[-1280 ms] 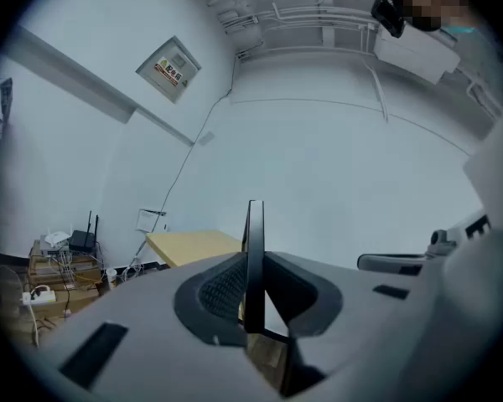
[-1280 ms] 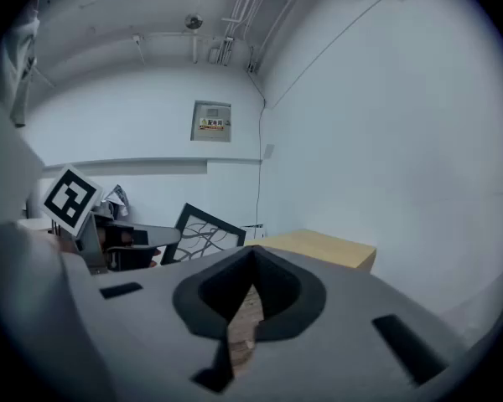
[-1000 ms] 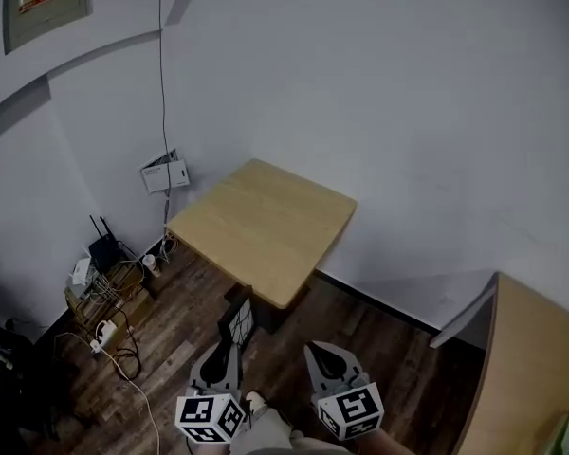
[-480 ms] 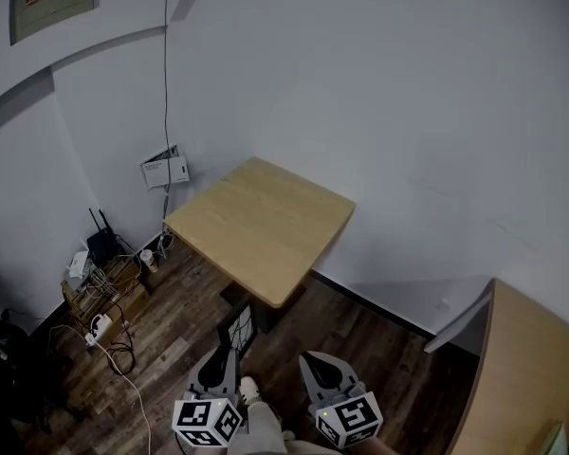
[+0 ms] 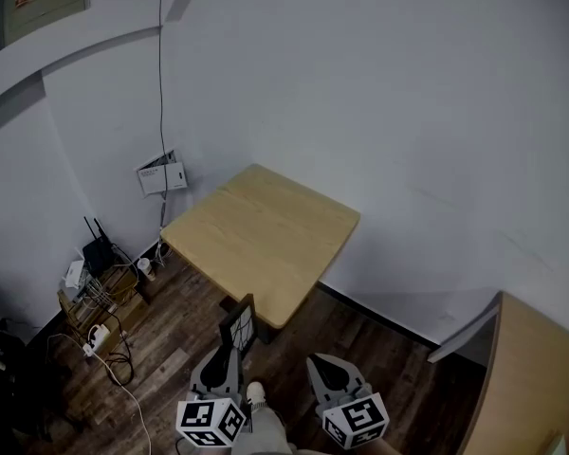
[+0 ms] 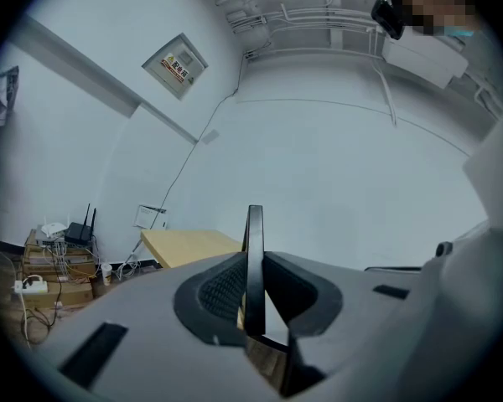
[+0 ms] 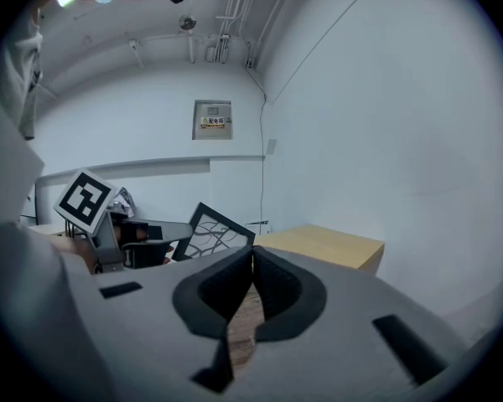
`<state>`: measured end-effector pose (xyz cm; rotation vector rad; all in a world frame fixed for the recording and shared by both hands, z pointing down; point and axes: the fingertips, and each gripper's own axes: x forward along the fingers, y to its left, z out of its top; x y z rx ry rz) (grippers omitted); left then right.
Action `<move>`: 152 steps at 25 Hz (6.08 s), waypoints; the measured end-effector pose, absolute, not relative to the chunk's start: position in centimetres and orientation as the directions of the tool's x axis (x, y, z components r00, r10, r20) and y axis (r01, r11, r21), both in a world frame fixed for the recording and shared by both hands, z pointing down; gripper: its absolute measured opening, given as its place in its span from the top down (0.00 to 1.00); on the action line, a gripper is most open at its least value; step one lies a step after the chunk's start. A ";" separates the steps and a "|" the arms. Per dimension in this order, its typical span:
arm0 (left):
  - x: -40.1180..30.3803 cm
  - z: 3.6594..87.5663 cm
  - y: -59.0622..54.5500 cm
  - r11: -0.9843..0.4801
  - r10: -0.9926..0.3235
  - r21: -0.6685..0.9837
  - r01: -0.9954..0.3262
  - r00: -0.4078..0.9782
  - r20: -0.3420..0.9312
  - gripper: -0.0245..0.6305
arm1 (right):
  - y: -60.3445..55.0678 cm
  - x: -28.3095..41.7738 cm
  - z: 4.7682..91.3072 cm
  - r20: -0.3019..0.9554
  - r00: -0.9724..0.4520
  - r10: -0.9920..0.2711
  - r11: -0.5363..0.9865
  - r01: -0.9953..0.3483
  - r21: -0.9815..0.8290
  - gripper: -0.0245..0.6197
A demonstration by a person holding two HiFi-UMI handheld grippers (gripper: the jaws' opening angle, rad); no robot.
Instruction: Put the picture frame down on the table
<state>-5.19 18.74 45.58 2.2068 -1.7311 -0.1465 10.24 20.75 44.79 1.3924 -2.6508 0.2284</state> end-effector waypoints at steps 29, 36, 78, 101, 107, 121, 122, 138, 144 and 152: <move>-10.8 45.3 -4.8 -0.291 -0.930 0.312 -0.904 0.344 0.131 0.88 | -3.4 3.3 42.6 0.172 -0.501 -0.848 0.506 -0.863 -0.020 0.96; -11.9 46.5 -7.7 -0.299 -0.922 0.330 -0.895 0.360 0.142 0.88 | -6.1 2.2 43.4 0.181 -0.483 -0.857 0.486 -0.874 -0.029 0.96; -6.1 56.6 -20.7 -0.219 -0.870 0.461 -0.860 0.386 0.307 0.87 | -19.6 3.6 50.7 0.317 -0.576 -0.753 0.582 -0.809 -0.085 0.96; -9.0 59.6 -23.2 -0.129 -0.879 0.373 -0.919 0.280 0.386 0.87 | -20.6 3.5 51.6 0.333 -0.597 -0.730 0.602 -0.792 -0.100 0.96; -9.2 61.3 -23.4 -0.122 -0.860 0.362 -0.924 0.280 0.425 0.87 | -20.8 3.3 51.8 0.342 -0.600 -0.723 0.609 -0.788 -0.094 0.96; -9.4 65.1 -24.5 -0.080 -0.827 0.327 -0.942 0.246 0.505 0.87 | -21.5 3.5 52.7 0.357 -0.598 -0.717 0.610 -0.787 -0.094 0.96; -9.4 65.3 -24.6 -0.077 -0.825 0.326 -0.942 0.244 0.510 0.87 | -21.5 3.5 52.7 0.357 -0.599 -0.717 0.610 -0.787 -0.095 0.96; -10.6 66.9 -27.1 -0.014 -0.825 0.339 -0.941 0.203 0.528 0.87 | -22.6 3.5 53.0 0.372 -0.590 -0.717 0.599 -0.794 -0.104 0.96; -11.2 67.8 -27.8 0.011 -0.820 0.298 -0.955 0.162 0.549 0.86 | -23.1 3.6 53.2 0.370 -0.589 -0.719 0.598 -0.795 -0.103 0.96; -11.6 67.9 -28.6 0.012 -0.817 0.224 -0.975 0.120 0.565 0.91 | -23.7 3.6 53.1 0.368 -0.592 -0.717 0.600 -0.793 -0.107 0.96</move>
